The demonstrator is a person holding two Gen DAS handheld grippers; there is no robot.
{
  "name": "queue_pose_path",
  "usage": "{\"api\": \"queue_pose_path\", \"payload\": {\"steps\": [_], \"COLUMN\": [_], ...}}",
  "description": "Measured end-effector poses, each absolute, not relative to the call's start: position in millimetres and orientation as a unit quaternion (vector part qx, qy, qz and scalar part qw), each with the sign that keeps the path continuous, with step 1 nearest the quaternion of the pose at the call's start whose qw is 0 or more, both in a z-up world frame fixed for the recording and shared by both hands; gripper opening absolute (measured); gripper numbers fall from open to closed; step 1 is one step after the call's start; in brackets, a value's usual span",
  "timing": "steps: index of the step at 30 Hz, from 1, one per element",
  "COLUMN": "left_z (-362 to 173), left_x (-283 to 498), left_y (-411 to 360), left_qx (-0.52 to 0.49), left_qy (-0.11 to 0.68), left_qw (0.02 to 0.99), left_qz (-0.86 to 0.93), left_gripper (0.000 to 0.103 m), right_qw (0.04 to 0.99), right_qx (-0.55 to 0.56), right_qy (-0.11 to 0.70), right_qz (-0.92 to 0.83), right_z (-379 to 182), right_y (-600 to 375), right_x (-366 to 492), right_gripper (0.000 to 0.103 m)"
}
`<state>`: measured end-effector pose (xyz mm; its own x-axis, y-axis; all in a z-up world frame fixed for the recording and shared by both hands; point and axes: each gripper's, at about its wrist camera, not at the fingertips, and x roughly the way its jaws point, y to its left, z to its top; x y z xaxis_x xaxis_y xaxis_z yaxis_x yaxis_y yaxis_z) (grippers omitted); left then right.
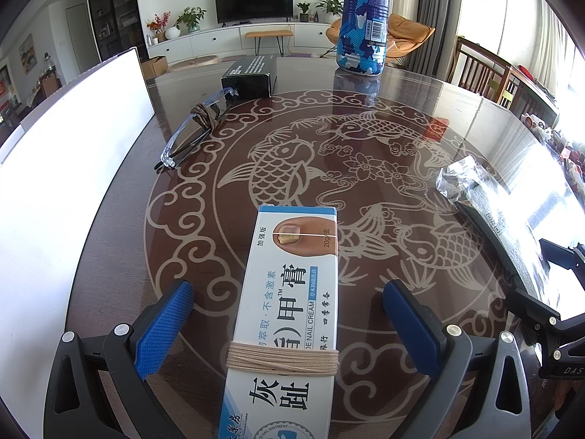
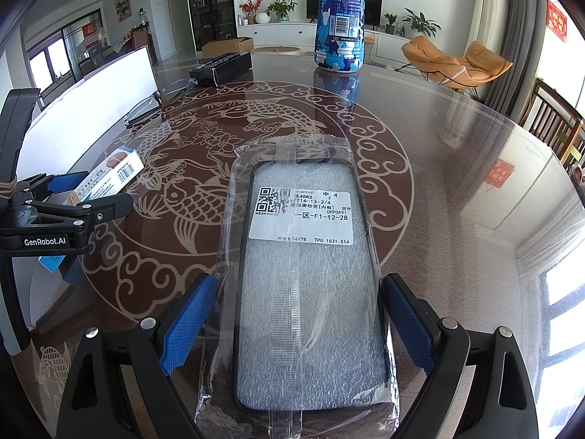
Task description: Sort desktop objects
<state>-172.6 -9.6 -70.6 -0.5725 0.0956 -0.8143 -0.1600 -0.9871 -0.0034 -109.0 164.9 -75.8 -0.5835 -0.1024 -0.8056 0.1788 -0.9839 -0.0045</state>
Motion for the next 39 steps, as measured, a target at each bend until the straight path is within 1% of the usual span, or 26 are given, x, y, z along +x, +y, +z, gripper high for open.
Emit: {"api": "queue_pose_path", "payload": {"steps": [28, 31, 32, 33, 39], "left_z": [-70.8, -70.9, -70.8, -70.7, -71.1], "left_x": [-173.0, -173.1, -173.0, -173.0, -173.2], "left_y": [-9.2, -9.2, -9.2, -9.2, -9.2], "left_qx": [-0.457, -0.457, -0.457, -0.457, -0.457], "left_qy": [0.035, 0.035, 0.035, 0.035, 0.035], "left_qw": [0.072, 0.072, 0.072, 0.072, 0.072], "left_qz": [0.886, 0.886, 0.886, 0.886, 0.886], "left_gripper": [0.103, 0.103, 0.103, 0.103, 0.103], "right_qw": [0.080, 0.082, 0.084, 0.090, 0.105], "right_qx": [0.450, 0.450, 0.450, 0.452, 0.450], "right_qy": [0.042, 0.042, 0.042, 0.042, 0.024], "right_qz": [-0.889, -0.888, -0.888, -0.886, -0.887], "right_z": [-76.3, -76.6, -76.9, -77.6, -76.5], "right_y": [164.0, 163.7, 162.4, 161.7, 166.8], "right_x": [-109.1, -109.2, -110.1, -110.7, -110.8], "right_gripper": [0.093, 0.094, 0.099, 0.100, 0.101]}}
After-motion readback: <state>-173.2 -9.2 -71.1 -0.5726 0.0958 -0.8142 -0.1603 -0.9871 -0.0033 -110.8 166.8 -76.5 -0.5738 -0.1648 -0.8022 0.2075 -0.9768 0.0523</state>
